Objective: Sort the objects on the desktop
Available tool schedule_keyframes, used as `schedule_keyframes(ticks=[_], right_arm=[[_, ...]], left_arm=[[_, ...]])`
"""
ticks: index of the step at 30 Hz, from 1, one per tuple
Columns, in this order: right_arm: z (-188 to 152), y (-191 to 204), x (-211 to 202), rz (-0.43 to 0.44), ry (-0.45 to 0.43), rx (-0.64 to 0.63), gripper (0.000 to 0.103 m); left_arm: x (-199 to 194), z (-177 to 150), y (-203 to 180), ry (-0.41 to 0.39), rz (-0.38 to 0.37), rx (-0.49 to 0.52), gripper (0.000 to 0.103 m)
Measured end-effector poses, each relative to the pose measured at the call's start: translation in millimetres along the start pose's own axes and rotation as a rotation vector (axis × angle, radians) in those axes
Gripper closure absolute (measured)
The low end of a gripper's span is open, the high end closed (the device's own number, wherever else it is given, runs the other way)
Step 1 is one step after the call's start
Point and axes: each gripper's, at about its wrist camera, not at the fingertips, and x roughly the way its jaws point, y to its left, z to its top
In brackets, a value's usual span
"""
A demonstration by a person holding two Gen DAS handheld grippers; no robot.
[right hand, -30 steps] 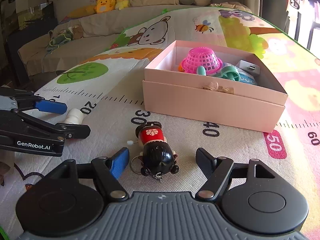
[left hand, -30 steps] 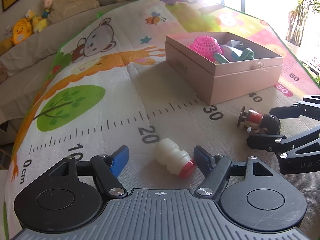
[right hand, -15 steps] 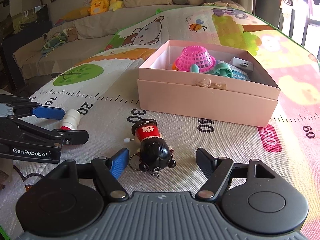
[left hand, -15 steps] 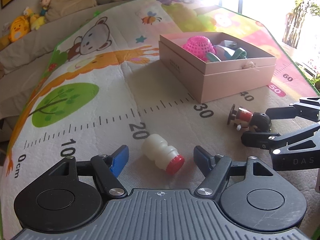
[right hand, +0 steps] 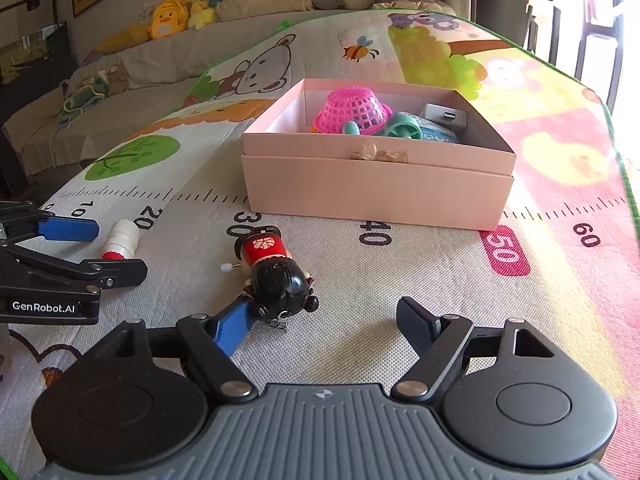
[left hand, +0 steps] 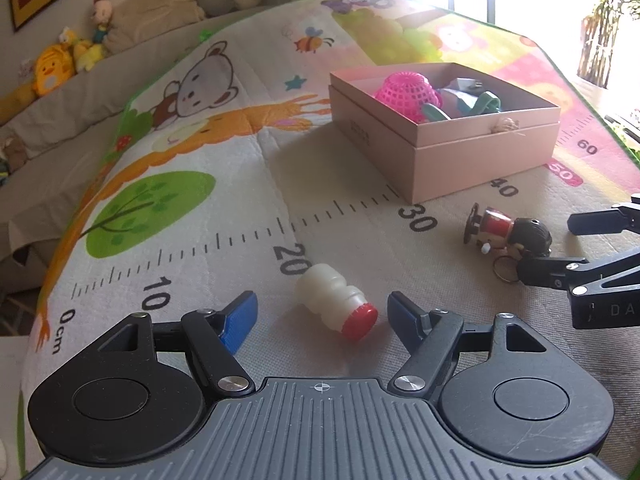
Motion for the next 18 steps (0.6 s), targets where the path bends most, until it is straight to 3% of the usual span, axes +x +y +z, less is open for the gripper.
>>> schedule_keyframes(ticks=[9, 18], right_arm=[[-2, 0, -2, -0.001, -0.003, 0.003, 0.021], [-2, -1, -2, -0.001, -0.003, 0.004, 0.021]], left_arm=[[5, 0, 4, -0.011, 0.037, 0.013, 0.024], [-6, -2, -8, 0.011, -0.155, -0.007, 0.024]])
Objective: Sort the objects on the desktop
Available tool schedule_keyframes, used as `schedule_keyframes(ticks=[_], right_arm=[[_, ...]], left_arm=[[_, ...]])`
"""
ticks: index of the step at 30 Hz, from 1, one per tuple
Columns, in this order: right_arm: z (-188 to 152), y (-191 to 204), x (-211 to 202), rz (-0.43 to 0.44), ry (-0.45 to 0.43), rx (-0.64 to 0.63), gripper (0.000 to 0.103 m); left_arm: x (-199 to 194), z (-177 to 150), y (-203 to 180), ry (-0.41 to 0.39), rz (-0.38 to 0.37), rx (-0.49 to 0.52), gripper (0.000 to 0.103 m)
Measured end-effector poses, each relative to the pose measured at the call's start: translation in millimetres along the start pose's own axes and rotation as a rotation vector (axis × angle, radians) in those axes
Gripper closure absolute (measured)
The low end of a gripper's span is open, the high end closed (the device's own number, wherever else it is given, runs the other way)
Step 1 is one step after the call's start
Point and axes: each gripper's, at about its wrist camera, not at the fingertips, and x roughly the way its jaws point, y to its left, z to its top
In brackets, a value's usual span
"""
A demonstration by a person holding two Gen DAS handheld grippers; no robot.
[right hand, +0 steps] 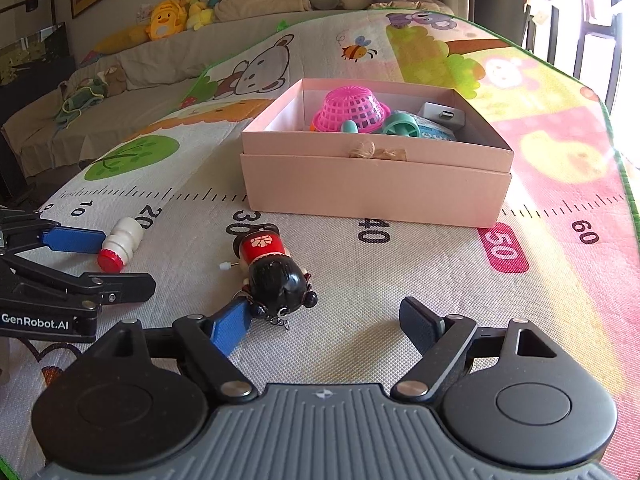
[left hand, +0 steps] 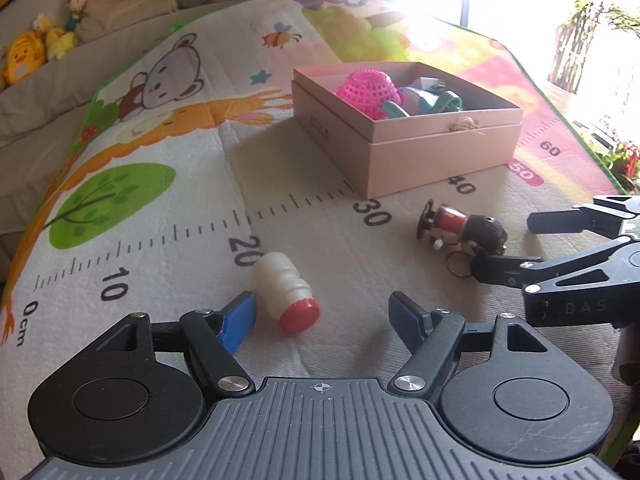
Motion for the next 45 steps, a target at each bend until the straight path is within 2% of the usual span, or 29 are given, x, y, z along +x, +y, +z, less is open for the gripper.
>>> schedule_keyframes(ticks=[3, 7, 13, 16, 21, 24, 27, 30, 32, 34, 36, 40, 45], right_arm=[[-1, 0, 0, 0.001, 0.000, 0.001, 0.021], [-1, 0, 0, 0.005, 0.000, 0.002, 0.020], [0, 0, 1, 0.005, 0.003, -0.004, 0.019], [0, 2, -1, 0.018, -0.014, -0.023, 0.019], [12, 9, -13, 0.045, -0.056, -0.146, 0.021], [27, 9, -9, 0.077, -0.038, -0.170, 0.029], [35, 15, 2, 0.087, -0.018, -0.207, 0.033], [39, 20, 14, 0.128, 0.017, -0.223, 0.041], [41, 22, 23, 0.144, 0.055, -0.220, 0.052], [41, 23, 23, 0.167, 0.066, -0.222, 0.067], [38, 27, 16, 0.169, 0.069, -0.255, 0.074], [28, 24, -7, 0.191, 0.069, -0.281, 0.074], [33, 4, -49, 0.187, 0.013, -0.238, 0.074]], left_arm=[[-5, 0, -6, -0.014, -0.024, 0.017, 0.024], [-7, 4, -7, -0.030, 0.015, 0.026, 0.024], [-7, 4, 1, -0.030, 0.029, 0.023, 0.024], [-11, -1, 5, -0.041, 0.030, 0.074, 0.024], [-7, -5, 11, -0.047, 0.027, 0.160, 0.023], [5, -1, 11, -0.041, 0.010, 0.180, 0.028], [11, 3, 12, -0.040, -0.023, 0.177, 0.031], [14, 5, 14, -0.038, -0.045, 0.167, 0.043], [13, 5, 14, -0.040, -0.053, 0.163, 0.057], [10, 3, 14, -0.041, -0.044, 0.157, 0.065], [7, 1, 15, -0.041, -0.032, 0.150, 0.073], [-5, -1, 17, -0.055, -0.014, 0.131, 0.074], [-34, 10, 12, -0.131, -0.007, 0.136, 0.074]])
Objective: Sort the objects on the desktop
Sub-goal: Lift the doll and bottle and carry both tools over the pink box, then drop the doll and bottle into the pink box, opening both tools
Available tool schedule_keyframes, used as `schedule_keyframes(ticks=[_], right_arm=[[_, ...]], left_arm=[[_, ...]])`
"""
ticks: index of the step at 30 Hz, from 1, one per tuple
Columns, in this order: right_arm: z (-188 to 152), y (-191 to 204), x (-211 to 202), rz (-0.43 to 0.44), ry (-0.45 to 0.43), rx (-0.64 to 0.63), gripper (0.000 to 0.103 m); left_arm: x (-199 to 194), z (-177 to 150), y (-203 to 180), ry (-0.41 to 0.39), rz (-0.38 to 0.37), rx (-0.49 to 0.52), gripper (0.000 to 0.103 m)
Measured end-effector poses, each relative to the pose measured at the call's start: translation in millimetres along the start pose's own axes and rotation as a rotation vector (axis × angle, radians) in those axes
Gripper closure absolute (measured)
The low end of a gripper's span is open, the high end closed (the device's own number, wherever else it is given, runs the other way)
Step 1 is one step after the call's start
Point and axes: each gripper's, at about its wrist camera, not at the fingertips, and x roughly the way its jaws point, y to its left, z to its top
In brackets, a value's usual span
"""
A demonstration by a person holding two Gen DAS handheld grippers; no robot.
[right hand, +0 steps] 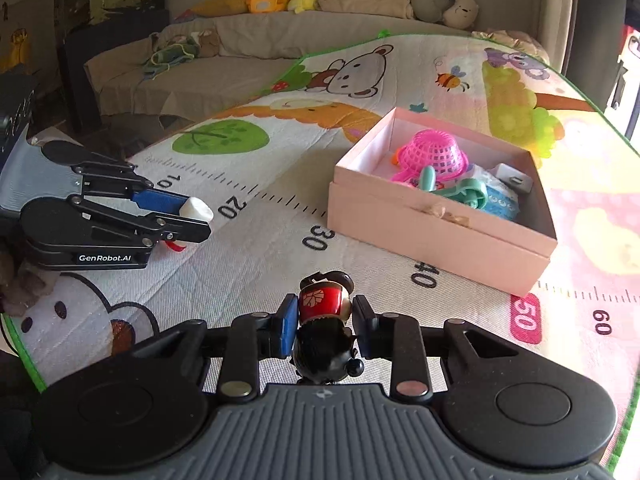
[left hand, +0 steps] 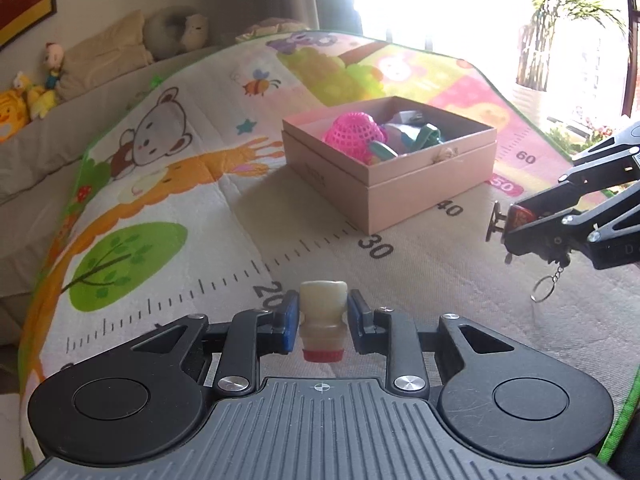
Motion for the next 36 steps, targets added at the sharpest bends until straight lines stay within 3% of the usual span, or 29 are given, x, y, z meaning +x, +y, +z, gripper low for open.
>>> schedule_keyframes(ticks=[4, 9, 13, 17, 22, 23, 25, 28, 29, 34, 36], right_arm=[[28, -27, -48, -0.031, -0.118, 0.070, 0.074], [79, -63, -91, -0.074, -0.283, 0.119, 0.075], [119, -93, -81, -0.100, -0.314, 0.176, 0.074], [154, -120, -27, -0.146, -0.249, 0.211, 0.074], [161, -147, 37, -0.199, -0.163, 0.292, 0.068], [156, -149, 39, -0.200, -0.165, 0.305, 0.066], [139, -148, 37, -0.210, -0.184, 0.324, 0.052], [109, -134, 28, -0.201, -0.186, 0.340, 0.047], [96, -126, 24, -0.189, -0.179, 0.343, 0.045], [34, -70, 17, -0.137, -0.107, 0.350, 0.008], [11, -47, 24, -0.133, -0.061, 0.363, 0.001]], left_arm=[[-18, 32, -3, -0.102, 0.011, 0.019, 0.074], [-16, 98, -8, -0.242, 0.002, 0.023, 0.074], [26, 143, -18, -0.262, -0.024, 0.010, 0.074], [84, 161, -16, -0.185, -0.051, -0.052, 0.070], [100, 127, 11, -0.120, -0.010, -0.160, 0.044], [97, 117, 14, -0.116, 0.011, -0.159, 0.037], [88, 96, 20, -0.105, 0.065, -0.156, 0.023], [73, 64, 24, -0.060, 0.112, -0.190, 0.007], [67, 54, 24, -0.050, 0.120, -0.206, 0.004], [48, 13, 9, 0.001, 0.123, -0.206, 0.000], [48, 3, 2, 0.020, 0.146, -0.197, 0.000]])
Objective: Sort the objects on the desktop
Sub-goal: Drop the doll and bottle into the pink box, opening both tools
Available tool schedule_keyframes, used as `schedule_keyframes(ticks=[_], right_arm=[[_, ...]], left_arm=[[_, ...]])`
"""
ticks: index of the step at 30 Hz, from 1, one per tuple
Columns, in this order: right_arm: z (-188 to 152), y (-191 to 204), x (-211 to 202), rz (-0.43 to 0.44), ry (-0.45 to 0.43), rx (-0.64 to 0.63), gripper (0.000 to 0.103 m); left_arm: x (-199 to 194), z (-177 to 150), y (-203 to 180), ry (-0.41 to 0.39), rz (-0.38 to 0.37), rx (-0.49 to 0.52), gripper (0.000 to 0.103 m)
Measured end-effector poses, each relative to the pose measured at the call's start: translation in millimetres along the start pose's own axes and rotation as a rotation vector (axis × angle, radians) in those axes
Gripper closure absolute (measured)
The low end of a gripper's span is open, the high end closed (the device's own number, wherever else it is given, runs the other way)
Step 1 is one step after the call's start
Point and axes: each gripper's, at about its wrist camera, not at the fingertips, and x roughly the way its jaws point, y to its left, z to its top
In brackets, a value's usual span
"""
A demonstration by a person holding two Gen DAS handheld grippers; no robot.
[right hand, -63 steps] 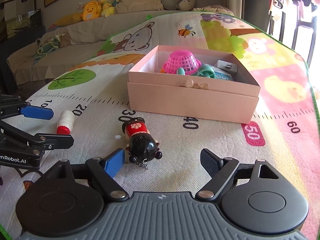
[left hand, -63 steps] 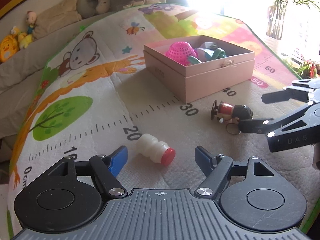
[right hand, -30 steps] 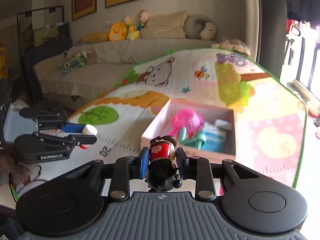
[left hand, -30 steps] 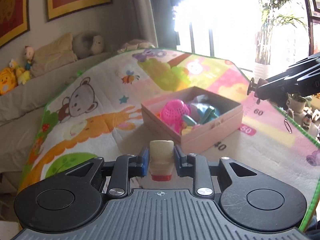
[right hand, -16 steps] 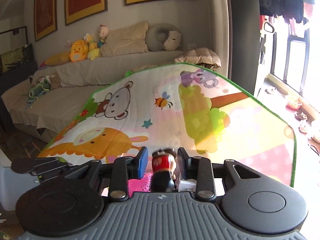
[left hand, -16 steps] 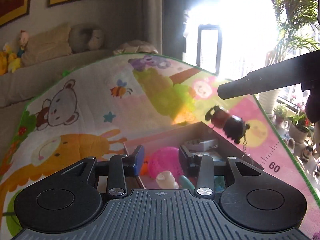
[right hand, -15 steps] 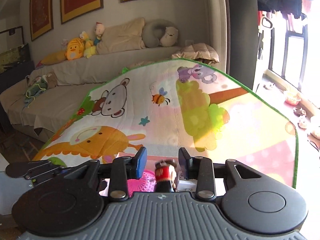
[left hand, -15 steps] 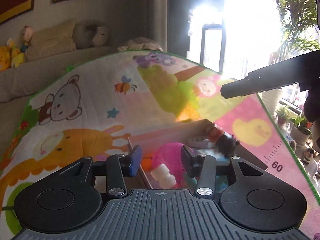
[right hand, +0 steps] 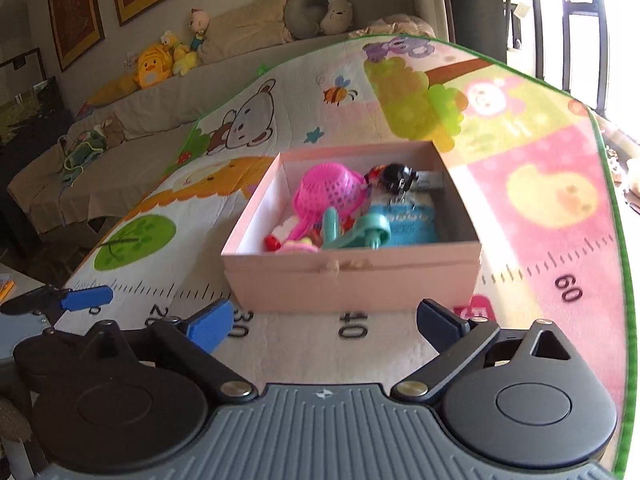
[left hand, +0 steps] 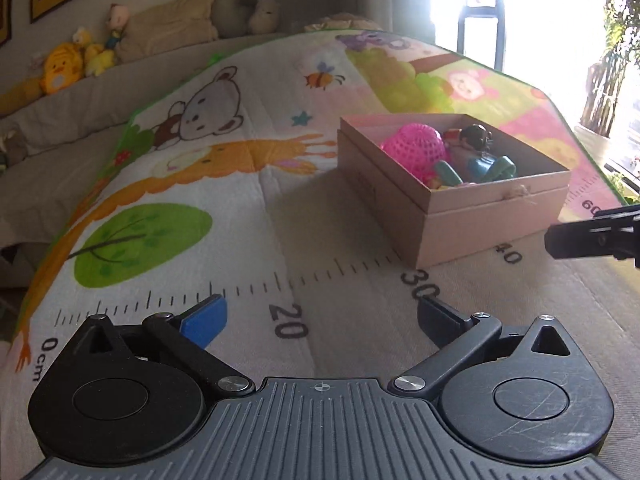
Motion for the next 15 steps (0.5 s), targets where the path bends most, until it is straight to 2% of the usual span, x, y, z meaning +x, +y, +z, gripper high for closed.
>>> schedule_keyframes(ticks=[3, 5, 8, 12, 15], right_arm=[[-28, 8, 16, -0.016, 0.079, 0.051, 0.001], [-38, 9, 24, -0.047, 0.095, 0.076, 0.000], [-39, 15, 30, -0.158, 0.065, 0.028, 0.000], [-35, 3, 44, -0.291, 0.068, 0.025, 0.000], [-33, -4, 47, -0.305, 0.046, 0.043, 0.000]], left_arm=[[4, -8, -1, 0.030, 0.034, -0.045, 0.000], [10, -11, -2, 0.059, 0.026, -0.061, 0.000], [18, -12, -8, 0.074, 0.051, -0.045, 0.000], [24, -11, -13, 0.047, 0.084, -0.039, 0.000], [26, -10, -16, 0.038, 0.097, -0.036, 0.000]])
